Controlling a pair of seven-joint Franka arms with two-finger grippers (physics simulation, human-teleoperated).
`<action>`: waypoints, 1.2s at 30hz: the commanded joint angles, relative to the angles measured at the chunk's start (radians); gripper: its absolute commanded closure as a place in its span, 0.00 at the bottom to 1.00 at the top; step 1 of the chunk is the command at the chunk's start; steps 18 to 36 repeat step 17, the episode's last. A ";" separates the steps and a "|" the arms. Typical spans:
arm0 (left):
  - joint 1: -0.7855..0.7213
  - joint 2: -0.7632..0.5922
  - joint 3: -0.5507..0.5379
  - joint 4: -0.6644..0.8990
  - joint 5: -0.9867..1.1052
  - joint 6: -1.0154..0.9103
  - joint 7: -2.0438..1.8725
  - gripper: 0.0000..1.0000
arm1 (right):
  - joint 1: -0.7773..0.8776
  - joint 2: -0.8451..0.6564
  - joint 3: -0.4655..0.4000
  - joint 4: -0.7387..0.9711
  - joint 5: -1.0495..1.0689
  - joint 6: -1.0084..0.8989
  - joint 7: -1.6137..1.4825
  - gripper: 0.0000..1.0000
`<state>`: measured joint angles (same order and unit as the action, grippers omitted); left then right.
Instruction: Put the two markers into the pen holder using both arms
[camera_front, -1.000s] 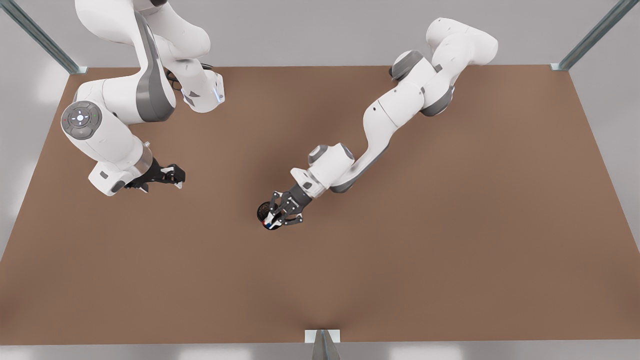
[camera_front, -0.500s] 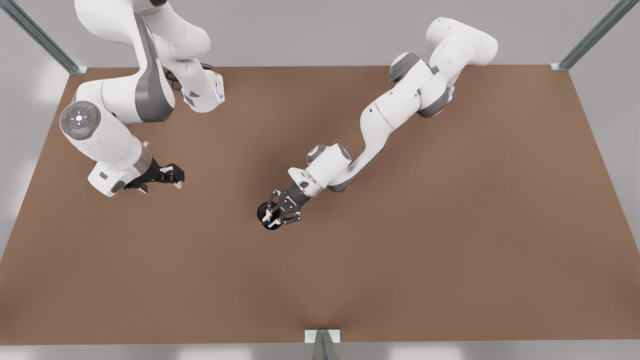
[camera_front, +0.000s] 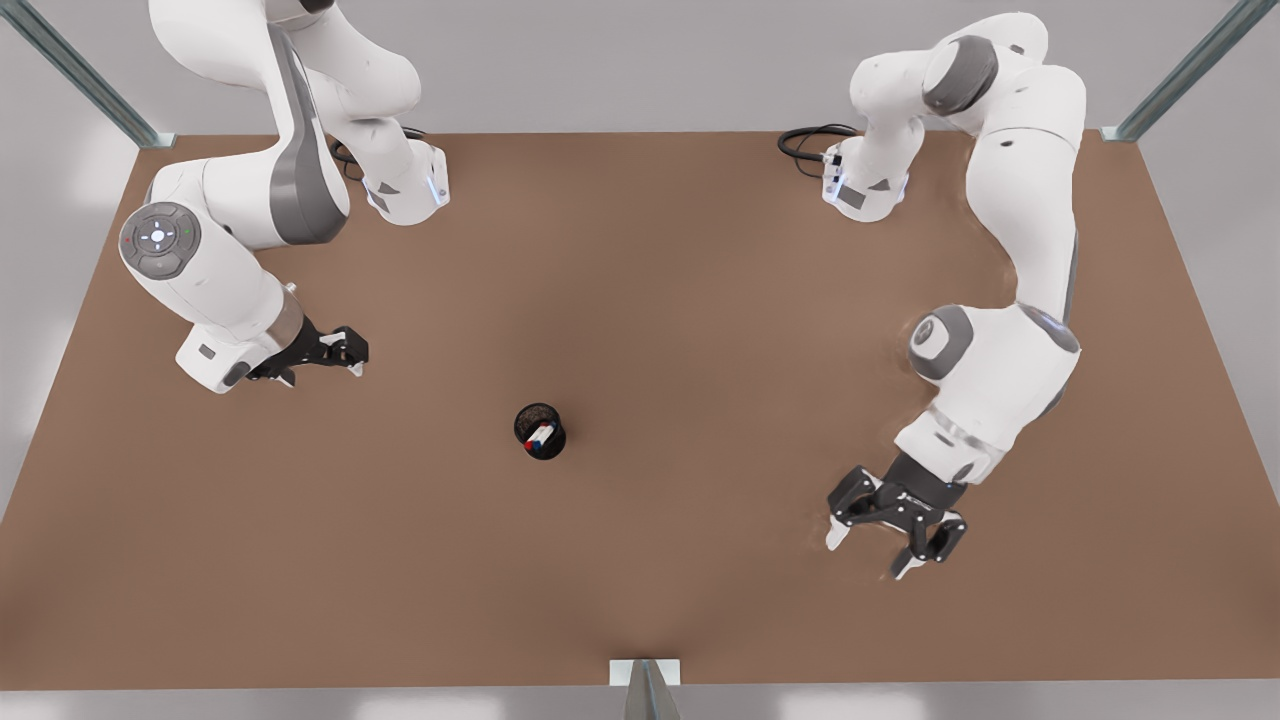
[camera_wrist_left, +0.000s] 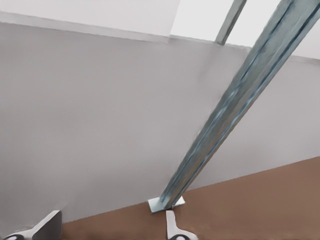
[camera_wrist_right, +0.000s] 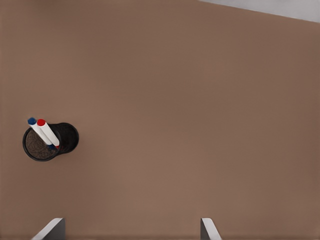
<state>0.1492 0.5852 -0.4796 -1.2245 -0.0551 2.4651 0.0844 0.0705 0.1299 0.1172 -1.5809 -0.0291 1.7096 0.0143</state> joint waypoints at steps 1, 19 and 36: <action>0.114 -0.091 0.006 0.000 0.058 -0.874 -0.115 0.00 | 0.006 -0.003 0.005 0.001 0.000 -0.002 -0.013 0.00; -0.152 -0.308 0.386 -0.130 0.035 -0.933 -0.110 0.00 | -0.003 -0.001 0.012 0.001 0.000 -0.001 -0.014 0.00; -0.152 -0.308 0.386 -0.130 0.035 -0.933 -0.110 0.00 | -0.003 -0.001 0.012 0.001 0.000 -0.001 -0.014 0.00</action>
